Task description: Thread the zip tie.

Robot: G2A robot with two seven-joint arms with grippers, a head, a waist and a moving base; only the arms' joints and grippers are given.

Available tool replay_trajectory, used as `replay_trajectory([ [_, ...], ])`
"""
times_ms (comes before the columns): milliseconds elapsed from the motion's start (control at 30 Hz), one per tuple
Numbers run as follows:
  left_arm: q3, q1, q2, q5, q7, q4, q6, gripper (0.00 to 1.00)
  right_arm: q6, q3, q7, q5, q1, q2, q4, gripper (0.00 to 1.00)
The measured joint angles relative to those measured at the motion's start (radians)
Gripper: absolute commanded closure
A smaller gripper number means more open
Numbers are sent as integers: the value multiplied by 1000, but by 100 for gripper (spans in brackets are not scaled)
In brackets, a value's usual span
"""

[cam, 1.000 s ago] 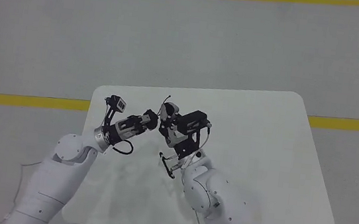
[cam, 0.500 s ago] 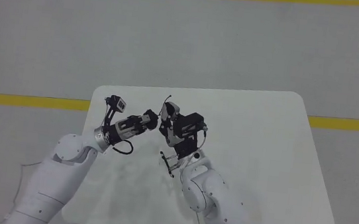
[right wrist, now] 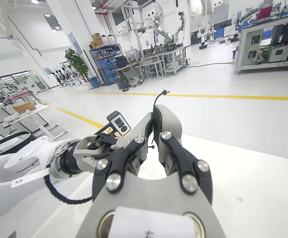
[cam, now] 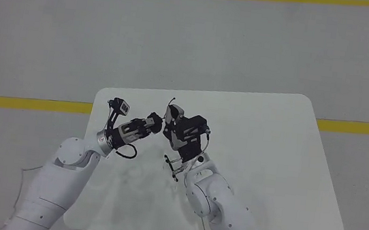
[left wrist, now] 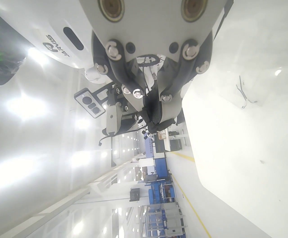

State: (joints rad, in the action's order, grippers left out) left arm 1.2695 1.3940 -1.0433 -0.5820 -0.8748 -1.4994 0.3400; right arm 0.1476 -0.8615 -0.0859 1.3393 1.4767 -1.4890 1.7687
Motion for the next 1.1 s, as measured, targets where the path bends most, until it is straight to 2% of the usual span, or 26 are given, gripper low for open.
replay_trajectory([
  [1100,0,0,0,0,0,0,0,100,-15,-14,6,21,5,-4,-9,100],
])
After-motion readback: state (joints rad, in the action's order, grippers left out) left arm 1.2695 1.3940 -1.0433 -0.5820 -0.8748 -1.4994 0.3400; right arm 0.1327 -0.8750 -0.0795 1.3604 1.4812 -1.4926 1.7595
